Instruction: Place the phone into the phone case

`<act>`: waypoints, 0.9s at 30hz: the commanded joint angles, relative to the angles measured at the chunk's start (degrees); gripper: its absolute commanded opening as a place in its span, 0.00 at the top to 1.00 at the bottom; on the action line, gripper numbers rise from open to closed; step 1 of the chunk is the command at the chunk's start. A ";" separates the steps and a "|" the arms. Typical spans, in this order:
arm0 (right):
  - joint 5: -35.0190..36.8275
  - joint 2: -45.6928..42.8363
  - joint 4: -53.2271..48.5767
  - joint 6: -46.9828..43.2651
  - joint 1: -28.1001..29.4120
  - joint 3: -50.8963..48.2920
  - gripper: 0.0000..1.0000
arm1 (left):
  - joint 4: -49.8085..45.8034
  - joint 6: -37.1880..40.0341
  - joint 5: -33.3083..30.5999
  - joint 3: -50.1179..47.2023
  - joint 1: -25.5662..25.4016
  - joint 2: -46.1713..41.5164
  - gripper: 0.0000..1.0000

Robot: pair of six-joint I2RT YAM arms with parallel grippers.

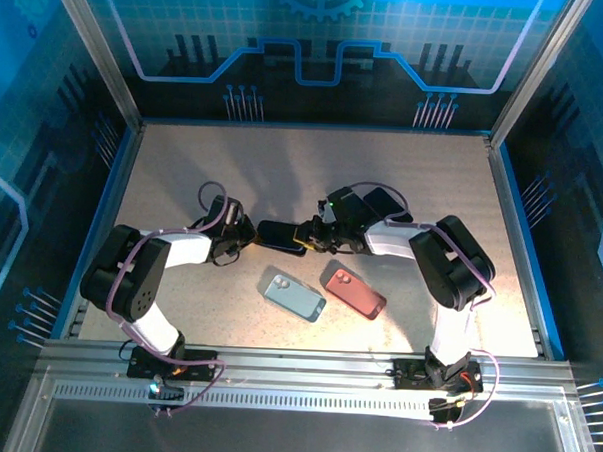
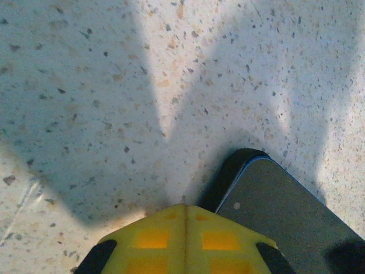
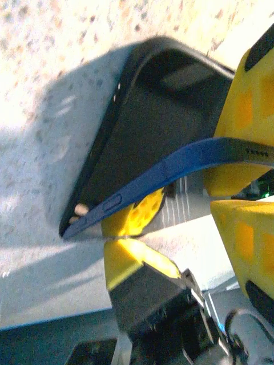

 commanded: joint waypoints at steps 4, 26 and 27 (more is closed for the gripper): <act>0.35 0.96 -5.17 -2.91 1.46 2.42 0.67 | -0.61 -1.19 2.08 -1.16 -1.63 -2.11 1.00; 3.14 0.27 -20.58 -10.11 1.43 9.88 0.35 | -1.76 -1.55 -0.38 -1.79 -4.44 -5.05 1.00; 3.33 0.13 -21.14 -10.47 1.40 10.25 0.35 | -1.85 -1.59 -0.37 -1.75 -4.42 -5.07 1.00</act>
